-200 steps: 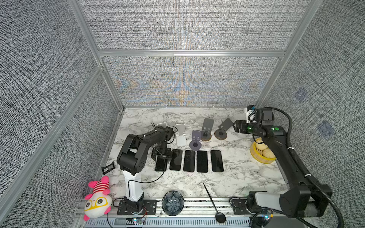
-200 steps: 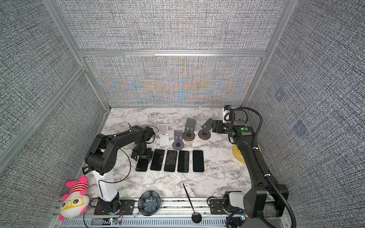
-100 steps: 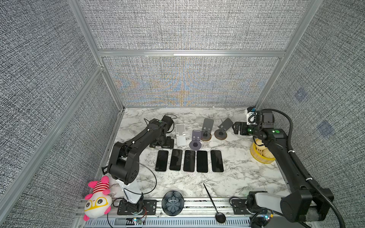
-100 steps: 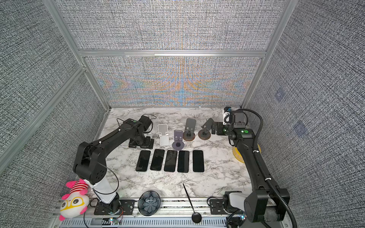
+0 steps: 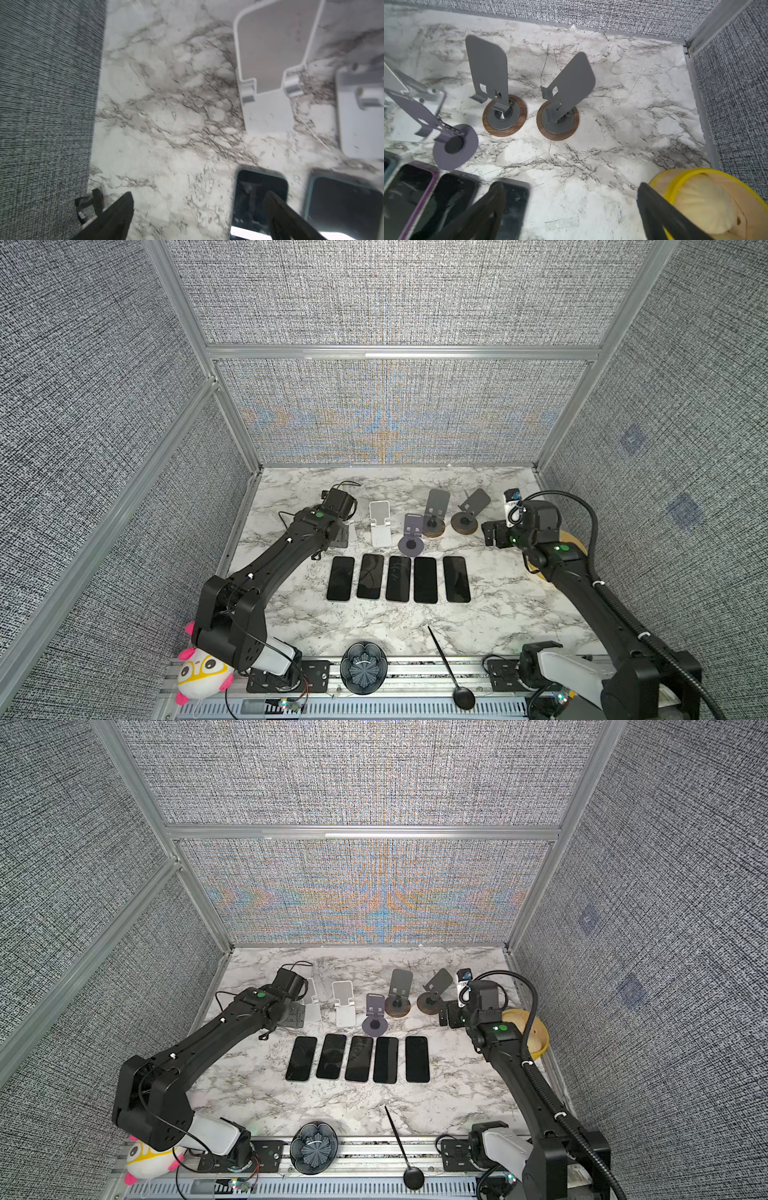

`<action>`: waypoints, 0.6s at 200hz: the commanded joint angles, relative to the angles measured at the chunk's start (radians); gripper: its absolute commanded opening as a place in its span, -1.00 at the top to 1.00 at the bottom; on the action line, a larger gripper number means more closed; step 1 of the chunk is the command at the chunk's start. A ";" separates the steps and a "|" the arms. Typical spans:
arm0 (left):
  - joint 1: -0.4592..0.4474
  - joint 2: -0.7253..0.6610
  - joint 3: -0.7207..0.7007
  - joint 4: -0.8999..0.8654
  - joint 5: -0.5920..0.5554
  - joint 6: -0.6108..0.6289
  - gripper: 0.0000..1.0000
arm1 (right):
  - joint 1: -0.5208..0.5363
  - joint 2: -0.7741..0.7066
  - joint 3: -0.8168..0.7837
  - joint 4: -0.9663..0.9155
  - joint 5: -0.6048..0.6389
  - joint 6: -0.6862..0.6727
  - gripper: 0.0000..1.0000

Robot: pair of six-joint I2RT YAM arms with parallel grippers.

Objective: Remove the phone from the phone stand
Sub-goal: Reset both arms

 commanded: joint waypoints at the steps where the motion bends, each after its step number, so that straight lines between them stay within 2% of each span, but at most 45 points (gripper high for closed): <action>1: 0.005 -0.013 -0.064 0.226 -0.176 0.044 -0.98 | 0.015 0.009 -0.080 0.209 0.085 -0.025 -0.98; 45: 0.032 0.005 -0.191 0.482 -0.307 0.180 -0.98 | 0.042 0.072 -0.218 0.377 0.144 0.012 -0.98; 83: 0.075 0.002 -0.286 0.705 -0.327 0.267 -0.99 | 0.042 0.099 -0.289 0.500 0.164 0.005 -0.98; 120: 0.128 -0.024 -0.397 0.942 -0.266 0.360 -0.99 | 0.042 0.162 -0.341 0.646 0.167 -0.012 -0.98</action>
